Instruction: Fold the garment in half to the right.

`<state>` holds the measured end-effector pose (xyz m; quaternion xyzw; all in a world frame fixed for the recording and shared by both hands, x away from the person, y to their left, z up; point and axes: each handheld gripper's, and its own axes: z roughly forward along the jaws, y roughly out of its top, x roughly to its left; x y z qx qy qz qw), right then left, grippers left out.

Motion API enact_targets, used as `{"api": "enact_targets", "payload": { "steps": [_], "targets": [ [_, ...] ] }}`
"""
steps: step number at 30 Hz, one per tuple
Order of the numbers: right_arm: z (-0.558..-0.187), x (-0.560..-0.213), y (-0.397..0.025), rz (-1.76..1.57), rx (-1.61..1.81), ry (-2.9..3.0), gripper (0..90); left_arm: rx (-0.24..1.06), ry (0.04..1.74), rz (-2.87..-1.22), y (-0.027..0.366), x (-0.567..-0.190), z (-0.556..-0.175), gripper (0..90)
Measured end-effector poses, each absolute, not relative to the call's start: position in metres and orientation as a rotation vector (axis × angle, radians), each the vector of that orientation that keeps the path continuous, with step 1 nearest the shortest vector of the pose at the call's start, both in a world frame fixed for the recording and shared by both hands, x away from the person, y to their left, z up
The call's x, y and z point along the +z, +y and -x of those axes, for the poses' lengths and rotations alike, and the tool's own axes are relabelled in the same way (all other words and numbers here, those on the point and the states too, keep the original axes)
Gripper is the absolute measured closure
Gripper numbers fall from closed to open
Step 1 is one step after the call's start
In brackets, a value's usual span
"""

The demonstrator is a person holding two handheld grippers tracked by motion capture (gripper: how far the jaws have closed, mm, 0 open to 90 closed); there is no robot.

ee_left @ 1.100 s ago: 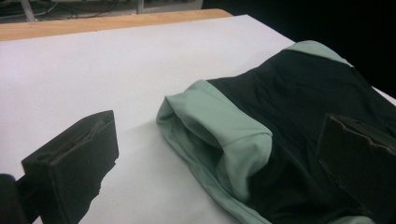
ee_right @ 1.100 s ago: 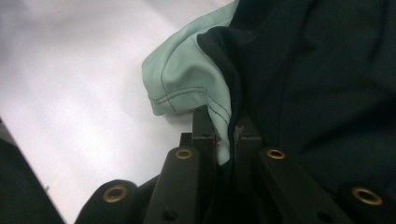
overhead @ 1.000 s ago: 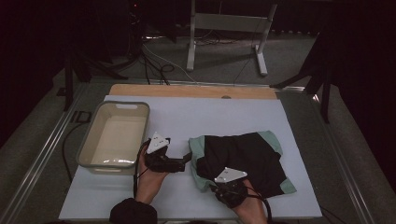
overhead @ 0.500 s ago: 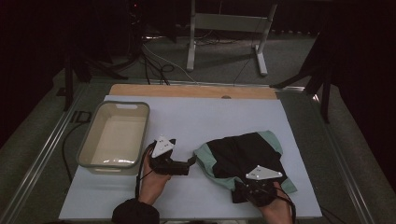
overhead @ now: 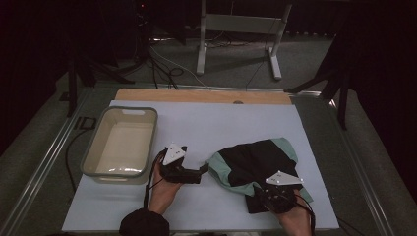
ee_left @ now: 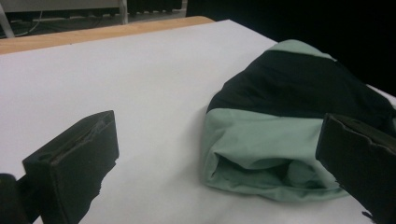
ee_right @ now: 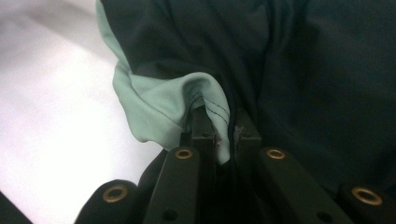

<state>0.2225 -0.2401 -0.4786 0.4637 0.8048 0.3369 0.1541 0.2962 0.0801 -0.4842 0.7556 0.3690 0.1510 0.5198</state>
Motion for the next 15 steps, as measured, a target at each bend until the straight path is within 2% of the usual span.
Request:
{"api": "enact_targets", "payload": {
  "steps": [15],
  "targets": [
    [-0.225, -0.478, -0.242, -1.346, 0.994, 2.298, 83.6, 0.309, 0.847, -1.868, 0.063, -0.502, -0.307, 5.8]
  ]
}}
